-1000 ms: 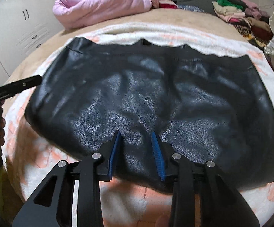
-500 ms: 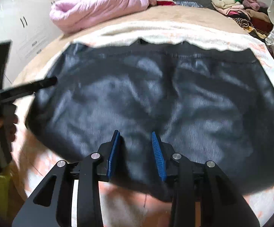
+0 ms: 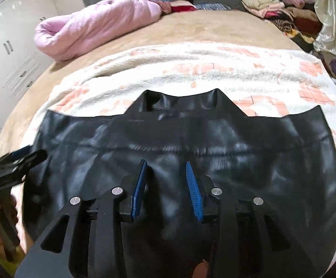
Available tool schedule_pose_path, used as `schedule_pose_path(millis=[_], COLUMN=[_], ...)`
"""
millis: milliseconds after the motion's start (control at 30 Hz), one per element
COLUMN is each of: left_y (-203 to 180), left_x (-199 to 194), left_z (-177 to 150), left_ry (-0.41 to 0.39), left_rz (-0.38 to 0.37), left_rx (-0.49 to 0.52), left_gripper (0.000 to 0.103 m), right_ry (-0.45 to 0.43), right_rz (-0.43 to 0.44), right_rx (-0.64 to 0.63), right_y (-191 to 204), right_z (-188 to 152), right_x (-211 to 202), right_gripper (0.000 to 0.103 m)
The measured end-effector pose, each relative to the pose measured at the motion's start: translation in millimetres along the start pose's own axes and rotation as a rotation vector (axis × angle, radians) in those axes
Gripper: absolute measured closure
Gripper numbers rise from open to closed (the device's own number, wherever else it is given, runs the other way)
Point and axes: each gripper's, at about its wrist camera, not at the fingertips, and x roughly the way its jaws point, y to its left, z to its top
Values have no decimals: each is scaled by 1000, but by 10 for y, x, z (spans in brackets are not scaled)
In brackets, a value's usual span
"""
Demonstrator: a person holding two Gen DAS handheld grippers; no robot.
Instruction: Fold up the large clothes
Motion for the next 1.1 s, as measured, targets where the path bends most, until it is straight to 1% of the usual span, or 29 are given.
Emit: schedule_pose_path(millis=[67,167,267,367,500,633,733,833,900,967,1100], left_y=[20,34,42,47,67,64,59,53,51,51,57], left_x=[28,55,81,104,113,106,96,74,50,20,9], left_z=[7,14,18,25,27,28,28,27,28,25,17], left_ry=[5,8,11,17,20,17,16,13,7,4,6], left_rz=[-4,-10,-15,-15,-19,-15,-18,-22,-23,-25,-32], left_rx=[-7,-10,-15,-15,-22,-12,-10,-9,-9,-11,-13], left_gripper=[10,10,10,10,10,10,10,10,10,10,10], right_ry=[22,48,80,85,74,59,29,8,-25,-47,-76], right_rz=[-26,-62,-49,-26,-32,-23,-9,37,46,50,62], right_rx=[3,-24,22,63,55,54,28,40,24,4,-15], right_y=[-3,35,-35,-105,-85,-67,-34,-23,24,70,158], right_z=[69,138,192,190,177,181,171,116,40,-38,-289], right_x=[146,311,474,552,572,504,358,179,32,-86,-314], right_gripper=[69,69,69,70,70,69,68,66,65,60,60])
